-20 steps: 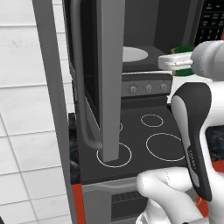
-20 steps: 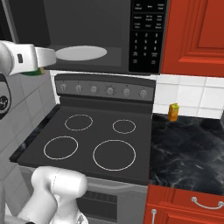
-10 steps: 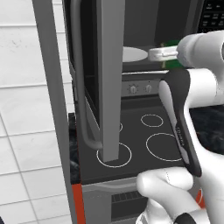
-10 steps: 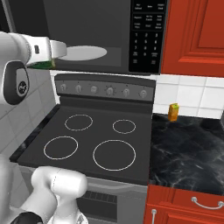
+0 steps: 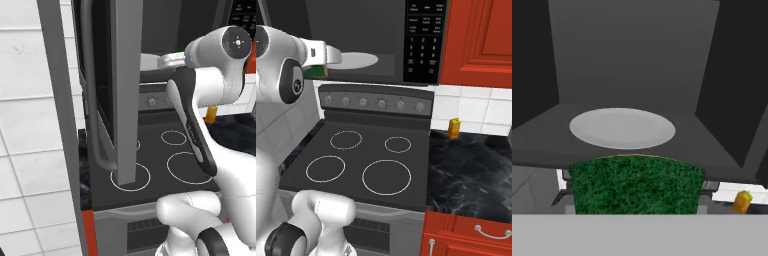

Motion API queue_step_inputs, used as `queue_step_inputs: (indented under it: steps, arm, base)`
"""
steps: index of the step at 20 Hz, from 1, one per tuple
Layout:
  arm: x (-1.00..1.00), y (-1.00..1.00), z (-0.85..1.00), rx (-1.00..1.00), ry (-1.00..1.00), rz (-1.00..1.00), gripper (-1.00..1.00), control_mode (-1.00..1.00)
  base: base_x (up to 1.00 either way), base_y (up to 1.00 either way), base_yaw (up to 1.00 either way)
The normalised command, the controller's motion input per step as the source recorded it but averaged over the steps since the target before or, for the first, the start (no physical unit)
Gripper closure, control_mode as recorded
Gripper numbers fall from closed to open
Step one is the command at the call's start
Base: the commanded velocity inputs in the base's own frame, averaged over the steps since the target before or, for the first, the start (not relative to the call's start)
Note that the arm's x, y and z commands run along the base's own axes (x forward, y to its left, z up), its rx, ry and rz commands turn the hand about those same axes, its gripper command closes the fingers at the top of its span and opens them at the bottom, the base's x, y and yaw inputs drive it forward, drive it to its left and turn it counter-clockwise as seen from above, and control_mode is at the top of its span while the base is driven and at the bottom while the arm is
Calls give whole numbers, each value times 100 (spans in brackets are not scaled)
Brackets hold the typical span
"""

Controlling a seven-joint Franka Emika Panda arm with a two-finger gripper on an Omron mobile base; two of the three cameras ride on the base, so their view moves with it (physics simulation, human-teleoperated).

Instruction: Place the sponge inside the microwave to prepare for sanitizing.

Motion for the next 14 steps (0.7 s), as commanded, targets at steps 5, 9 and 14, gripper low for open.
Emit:
queue_step_inputs:
  steps: [5, 9, 14]
  arm:
    - [35, 2, 2, 4, 15, 0, 100, -100]
    - [46, 2, 0, 5, 12, 0, 100, -100]
    - [54, 0, -13, 4, 5, 0, 100, -100]
  base:
    - [0, 0, 0]
    - [0, 0, 0]
    - [0, 0, 0]
